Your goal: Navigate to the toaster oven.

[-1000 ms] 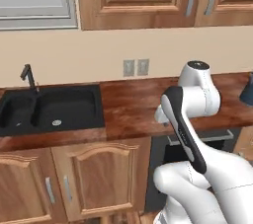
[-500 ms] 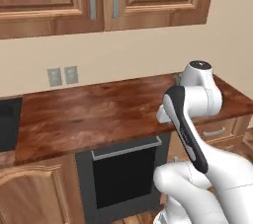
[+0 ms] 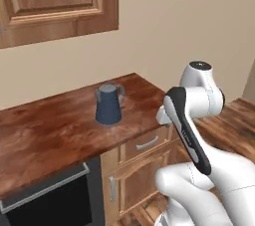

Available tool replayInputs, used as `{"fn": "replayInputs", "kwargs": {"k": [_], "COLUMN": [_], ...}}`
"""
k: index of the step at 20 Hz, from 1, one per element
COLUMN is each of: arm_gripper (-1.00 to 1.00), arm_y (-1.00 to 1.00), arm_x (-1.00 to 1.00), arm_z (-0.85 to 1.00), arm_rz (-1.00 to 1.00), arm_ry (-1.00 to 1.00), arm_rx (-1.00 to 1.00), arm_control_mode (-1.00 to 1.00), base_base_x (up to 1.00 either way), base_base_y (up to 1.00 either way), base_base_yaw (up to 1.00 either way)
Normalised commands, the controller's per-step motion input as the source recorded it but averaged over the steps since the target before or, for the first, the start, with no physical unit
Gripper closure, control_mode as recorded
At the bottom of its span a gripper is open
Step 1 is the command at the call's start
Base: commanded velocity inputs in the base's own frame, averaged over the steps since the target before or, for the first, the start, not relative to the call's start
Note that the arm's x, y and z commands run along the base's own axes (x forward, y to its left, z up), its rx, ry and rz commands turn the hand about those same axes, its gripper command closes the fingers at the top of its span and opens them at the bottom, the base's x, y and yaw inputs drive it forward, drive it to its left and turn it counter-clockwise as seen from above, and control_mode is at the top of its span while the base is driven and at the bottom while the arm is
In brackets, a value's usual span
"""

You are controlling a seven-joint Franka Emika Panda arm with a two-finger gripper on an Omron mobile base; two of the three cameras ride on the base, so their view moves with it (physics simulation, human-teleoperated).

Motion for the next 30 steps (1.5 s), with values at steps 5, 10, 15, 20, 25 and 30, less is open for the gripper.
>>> {"fn": "replayInputs", "kwargs": {"k": [5,10,15,20,25,30], "arm_gripper": [-1.00,-1.00,-1.00,-1.00,-1.00,-1.00], "arm_y": [0.00,0.00,0.00,0.00,0.00,0.00], "arm_x": [0.00,0.00,0.00,0.00,0.00,0.00], "arm_z": [0.00,0.00,0.00,0.00,0.00,0.00], "arm_rz": [0.00,0.00,0.00,0.00,0.00,0.00], "arm_ry": [0.00,0.00,0.00,0.00,0.00,0.00], "arm_rx": [0.00,0.00,0.00,0.00,0.00,0.00], "arm_control_mode": [1.00,1.00,1.00,1.00,1.00,1.00], "base_base_x": [0.00,-0.26,-0.82,-0.92,-0.70,-0.31], "base_base_y": [-0.29,-0.06,-0.16,-0.22,-0.35,-0.47], "base_base_yaw": [-0.74,-0.75,-0.60,-0.57,-0.57,-0.61]}}
